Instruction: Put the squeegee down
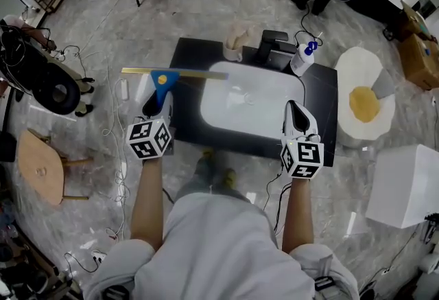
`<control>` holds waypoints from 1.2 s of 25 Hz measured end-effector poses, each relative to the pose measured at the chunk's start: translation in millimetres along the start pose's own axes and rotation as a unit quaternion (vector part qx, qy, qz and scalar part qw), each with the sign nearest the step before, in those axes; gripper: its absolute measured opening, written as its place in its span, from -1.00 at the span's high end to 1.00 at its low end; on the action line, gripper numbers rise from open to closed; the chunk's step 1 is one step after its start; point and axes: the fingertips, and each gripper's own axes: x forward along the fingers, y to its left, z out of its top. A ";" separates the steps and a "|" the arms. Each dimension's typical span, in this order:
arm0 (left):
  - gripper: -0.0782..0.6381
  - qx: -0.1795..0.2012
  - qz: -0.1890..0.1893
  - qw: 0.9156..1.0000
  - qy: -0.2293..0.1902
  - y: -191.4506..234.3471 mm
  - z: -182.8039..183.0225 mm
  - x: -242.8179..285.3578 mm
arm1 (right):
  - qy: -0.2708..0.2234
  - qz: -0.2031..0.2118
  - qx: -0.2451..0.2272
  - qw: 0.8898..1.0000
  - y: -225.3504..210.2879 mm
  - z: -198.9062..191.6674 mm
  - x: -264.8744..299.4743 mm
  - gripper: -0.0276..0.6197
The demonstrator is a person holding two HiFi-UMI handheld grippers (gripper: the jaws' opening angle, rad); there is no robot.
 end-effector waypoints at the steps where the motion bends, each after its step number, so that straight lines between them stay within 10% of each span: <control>1: 0.41 -0.001 -0.001 1.000 0.003 3.4 -0.6 8.0 | 0.001 -0.003 0.001 1.000 -1.9 0.0 5.0 0.91; 30: 0.41 -0.001 -0.006 0.988 0.157 86.8 -117.4 231.5 | 0.053 -0.048 0.029 0.997 -11.2 -49.7 162.0 0.91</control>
